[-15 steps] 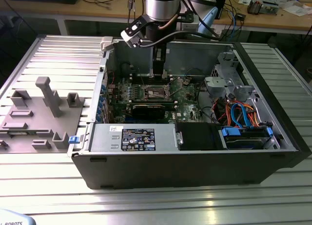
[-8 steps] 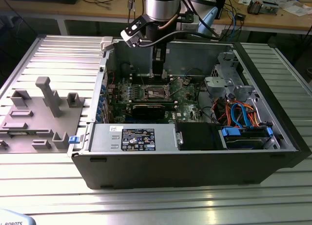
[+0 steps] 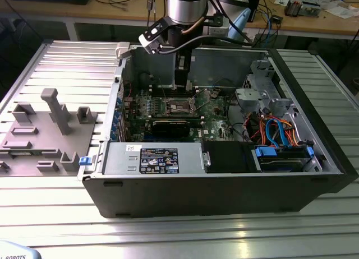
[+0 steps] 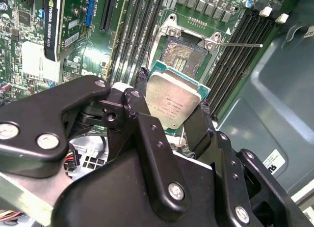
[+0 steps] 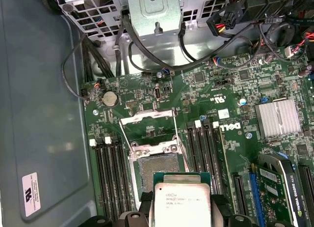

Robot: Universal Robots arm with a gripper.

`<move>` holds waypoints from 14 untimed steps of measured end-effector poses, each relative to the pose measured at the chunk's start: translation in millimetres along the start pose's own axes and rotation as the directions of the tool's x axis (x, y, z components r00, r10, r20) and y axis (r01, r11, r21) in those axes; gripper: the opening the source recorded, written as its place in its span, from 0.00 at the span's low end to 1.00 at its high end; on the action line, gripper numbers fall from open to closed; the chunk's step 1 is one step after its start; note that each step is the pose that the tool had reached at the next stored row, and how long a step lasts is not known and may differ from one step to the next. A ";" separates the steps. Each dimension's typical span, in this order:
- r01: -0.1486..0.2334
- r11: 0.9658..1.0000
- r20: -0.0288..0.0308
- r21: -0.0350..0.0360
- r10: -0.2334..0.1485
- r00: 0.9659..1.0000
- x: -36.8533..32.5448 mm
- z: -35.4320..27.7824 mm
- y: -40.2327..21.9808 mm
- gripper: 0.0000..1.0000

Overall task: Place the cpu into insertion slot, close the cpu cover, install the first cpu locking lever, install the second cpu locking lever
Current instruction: 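Place the cpu into insertion slot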

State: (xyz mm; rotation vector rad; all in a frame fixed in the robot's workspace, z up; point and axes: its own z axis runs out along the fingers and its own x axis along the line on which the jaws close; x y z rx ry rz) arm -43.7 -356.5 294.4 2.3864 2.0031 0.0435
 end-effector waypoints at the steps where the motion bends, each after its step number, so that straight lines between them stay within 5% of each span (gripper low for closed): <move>1: -0.002 1.000 0.000 0.000 0.002 1.000 0.0 0.0 0.0 0.55; 14: -0.039 0.999 0.002 0.000 0.039 0.999 0.0 0.3 0.0 0.55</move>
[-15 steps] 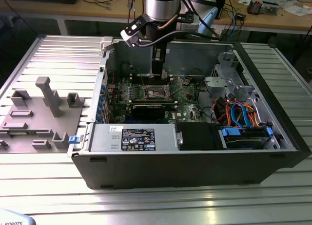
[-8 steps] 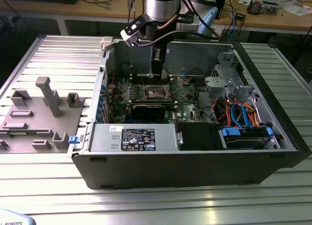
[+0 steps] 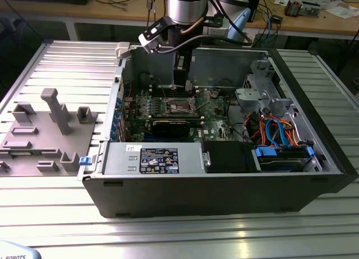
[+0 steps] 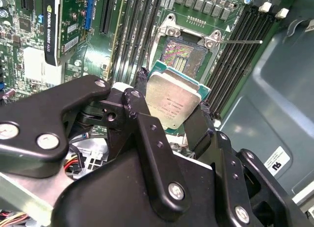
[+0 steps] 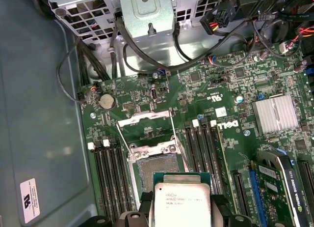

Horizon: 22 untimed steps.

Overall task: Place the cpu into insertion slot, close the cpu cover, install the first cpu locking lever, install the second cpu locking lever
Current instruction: 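Place the cpu into insertion slot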

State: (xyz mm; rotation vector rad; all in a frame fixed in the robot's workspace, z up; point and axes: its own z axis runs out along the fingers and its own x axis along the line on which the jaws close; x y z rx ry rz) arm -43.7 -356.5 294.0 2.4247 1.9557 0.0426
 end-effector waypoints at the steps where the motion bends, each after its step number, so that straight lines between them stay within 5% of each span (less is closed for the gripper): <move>1: -0.004 1.000 0.000 0.000 0.004 1.000 0.0 0.1 0.0 0.55; 17: -0.049 0.999 0.002 0.000 0.049 0.999 0.0 0.7 0.0 0.55; 19: -0.035 0.999 0.001 0.000 0.035 0.999 0.0 0.8 0.0 0.55; 22: 0.035 0.999 -0.001 0.000 -0.035 0.999 0.0 0.9 -0.1 0.55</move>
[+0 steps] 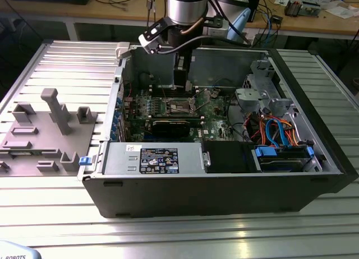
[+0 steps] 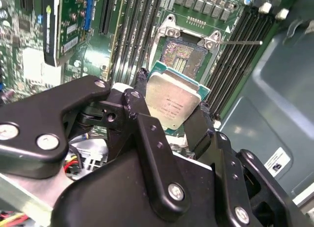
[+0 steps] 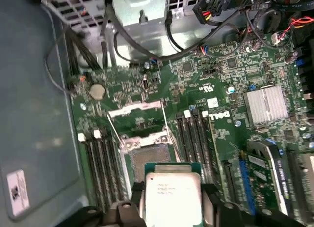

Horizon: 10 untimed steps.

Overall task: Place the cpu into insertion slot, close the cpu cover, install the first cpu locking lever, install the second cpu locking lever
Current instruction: 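Place the cpu into insertion slot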

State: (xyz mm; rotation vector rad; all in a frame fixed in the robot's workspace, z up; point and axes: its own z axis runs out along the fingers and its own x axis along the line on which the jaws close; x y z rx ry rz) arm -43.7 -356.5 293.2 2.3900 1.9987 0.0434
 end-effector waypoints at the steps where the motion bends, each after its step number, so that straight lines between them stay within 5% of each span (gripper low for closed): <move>1: 0.028 1.000 -0.001 0.000 -0.028 1.000 0.0 0.2 0.0 0.55; 3: 0.099 0.995 -0.004 0.000 -0.099 0.995 0.0 0.5 0.0 0.55; 7: 0.173 0.985 -0.007 0.000 -0.173 0.985 0.0 0.8 0.0 0.55; 10: 0.181 0.984 -0.007 0.000 -0.181 0.984 0.0 0.8 0.0 0.55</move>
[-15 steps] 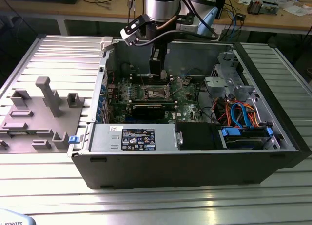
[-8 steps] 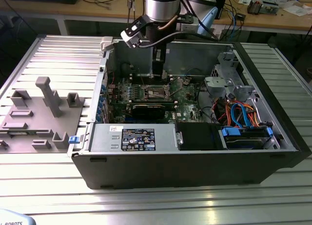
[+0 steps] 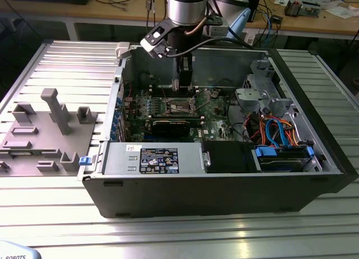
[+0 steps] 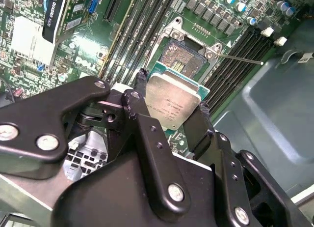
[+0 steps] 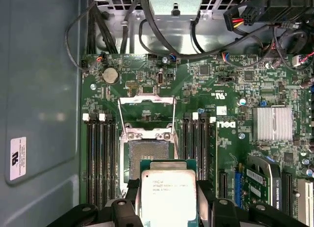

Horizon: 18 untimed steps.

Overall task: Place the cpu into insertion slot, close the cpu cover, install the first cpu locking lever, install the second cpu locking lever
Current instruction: 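Place the cpu into insertion slot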

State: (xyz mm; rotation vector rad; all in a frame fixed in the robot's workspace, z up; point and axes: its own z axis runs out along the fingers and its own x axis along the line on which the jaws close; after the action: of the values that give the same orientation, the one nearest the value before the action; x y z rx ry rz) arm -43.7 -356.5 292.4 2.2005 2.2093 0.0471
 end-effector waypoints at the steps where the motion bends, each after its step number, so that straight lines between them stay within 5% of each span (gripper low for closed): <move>1: 0.000 1.000 0.000 0.000 0.000 1.000 0.0 0.0 0.0 0.55; 18: 0.004 1.000 0.000 0.000 -0.004 1.000 0.2 3.5 0.1 0.55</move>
State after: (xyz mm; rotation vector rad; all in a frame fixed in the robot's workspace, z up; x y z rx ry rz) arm -43.5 -356.2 288.9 2.1956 2.2139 0.0468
